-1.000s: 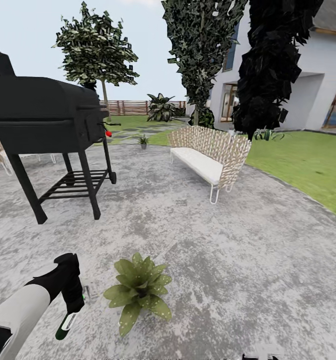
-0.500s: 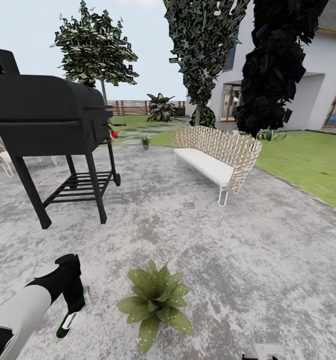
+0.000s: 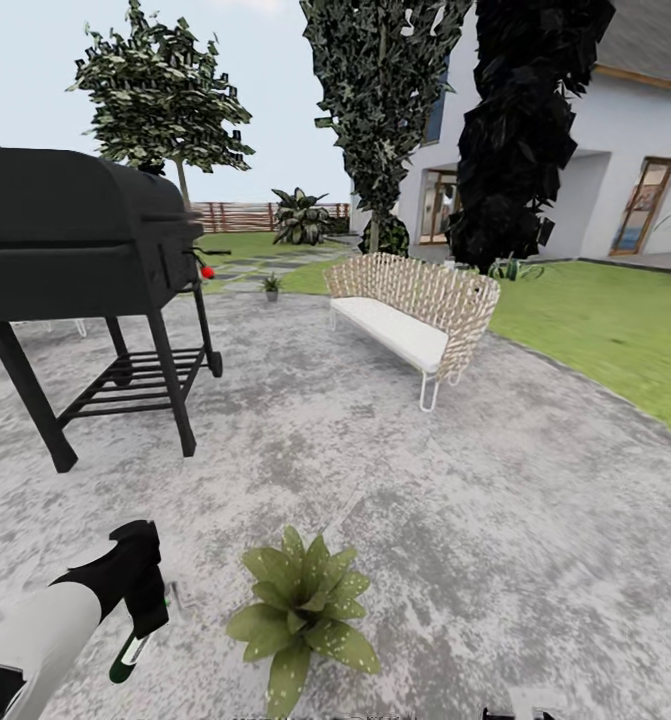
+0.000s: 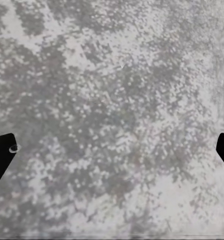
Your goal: Pick up the pesticide atomizer in the garden and spray insectifuge to fully cover both potted plants in the garden.
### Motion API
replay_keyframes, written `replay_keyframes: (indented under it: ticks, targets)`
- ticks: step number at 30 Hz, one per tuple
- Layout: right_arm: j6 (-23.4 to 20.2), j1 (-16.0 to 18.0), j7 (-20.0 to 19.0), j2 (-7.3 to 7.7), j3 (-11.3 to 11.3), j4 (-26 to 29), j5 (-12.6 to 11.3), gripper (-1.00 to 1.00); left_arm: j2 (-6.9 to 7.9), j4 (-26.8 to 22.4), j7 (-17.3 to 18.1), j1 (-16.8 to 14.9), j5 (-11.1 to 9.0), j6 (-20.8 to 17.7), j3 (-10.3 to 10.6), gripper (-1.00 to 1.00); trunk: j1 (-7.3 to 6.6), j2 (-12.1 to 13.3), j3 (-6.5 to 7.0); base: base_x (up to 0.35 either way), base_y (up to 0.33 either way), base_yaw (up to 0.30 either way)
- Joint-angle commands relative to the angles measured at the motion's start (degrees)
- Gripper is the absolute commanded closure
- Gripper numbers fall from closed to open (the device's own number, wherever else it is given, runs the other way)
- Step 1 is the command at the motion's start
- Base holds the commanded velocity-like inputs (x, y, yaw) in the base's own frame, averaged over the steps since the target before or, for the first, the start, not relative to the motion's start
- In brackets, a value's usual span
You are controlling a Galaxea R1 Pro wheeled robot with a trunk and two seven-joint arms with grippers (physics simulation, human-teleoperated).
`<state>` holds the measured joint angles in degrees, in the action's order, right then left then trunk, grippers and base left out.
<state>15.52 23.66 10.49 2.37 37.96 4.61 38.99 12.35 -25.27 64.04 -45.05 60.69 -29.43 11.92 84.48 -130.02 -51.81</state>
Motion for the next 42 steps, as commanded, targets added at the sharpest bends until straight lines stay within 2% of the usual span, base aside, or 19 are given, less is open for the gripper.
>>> replay_keyframes:
  ticks: [1,6,10,13,19,26,31,35,37,39,42]
  targets:
    - [0.21,0.07,0.24,0.01,0.44,-0.12,0.58,-1.0,0.09,-0.18,0.31,0.03,0.02,-0.53,0.22,1.0,-0.03,-0.03,-0.04,-0.257,0.007,-0.289]
    - [0.21,0.07,0.24,-0.18,0.45,-0.12,0.56,-1.0,0.16,-0.25,-0.09,0.05,0.12,-0.54,0.21,1.0,-0.03,-0.03,-0.02,-0.299,0.134,-0.162]
    - [0.21,0.07,0.24,-0.23,0.45,-0.12,0.56,-1.0,0.14,-0.79,-2.39,0.05,0.11,-0.61,0.14,1.0,-0.03,-0.03,-0.02,-0.196,0.262,-0.014]
    - [0.21,0.07,0.24,-0.32,0.45,-0.12,0.56,-1.0,0.06,-0.75,-2.81,0.05,0.05,-0.63,0.12,1.0,-0.03,-0.03,-0.02,-0.033,0.326,-0.016]
    - [0.28,0.07,0.24,-0.27,0.38,-0.12,0.56,-1.0,-0.04,-0.61,-2.7,0.05,-0.1,-0.63,0.04,1.0,-0.03,-0.03,-0.02,0.145,0.305,-0.003]
    - [0.23,0.07,0.24,-0.09,0.44,-0.12,0.56,-1.0,-1.57,-0.12,-2.78,0.15,-0.22,-0.63,0.03,1.0,-0.03,-0.03,0.02,0.236,0.239,-0.089]
    - [0.21,0.07,0.24,0.08,0.45,-0.12,0.56,-1.0,-2.5,-0.55,-3.49,3.62,-0.07,-0.56,0.11,1.0,-0.03,-0.03,0.17,0.055,0.049,-0.255]
    - [0.21,0.07,0.24,0.09,0.45,-0.12,0.56,-1.0,-2.61,-0.18,-5.23,4.59,-0.26,-0.58,0.1,1.0,-0.03,-0.03,0.3,0.004,0.003,-0.262]
    - [0.21,0.07,0.24,0.1,0.45,-0.12,0.56,-1.0,-2.92,-0.15,-5.44,5.02,-0.99,-0.62,0.06,1.0,-0.03,-0.03,0.35,0.0,0.0,-0.263]
    - [0.21,0.07,0.24,0.1,0.45,-0.12,0.56,-1.0,-3.23,-0.14,-5.9,5.34,-2.78,-0.63,0.04,1.0,-0.03,-0.03,0.39,0.0,0.0,-0.263]
    - [0.21,0.07,0.24,0.1,0.46,-0.12,0.56,-1.0,-3.37,0.04,-10.96,5.48,-4.98,-0.63,-0.01,1.0,-0.03,-0.03,0.45,0.0,0.0,-0.263]
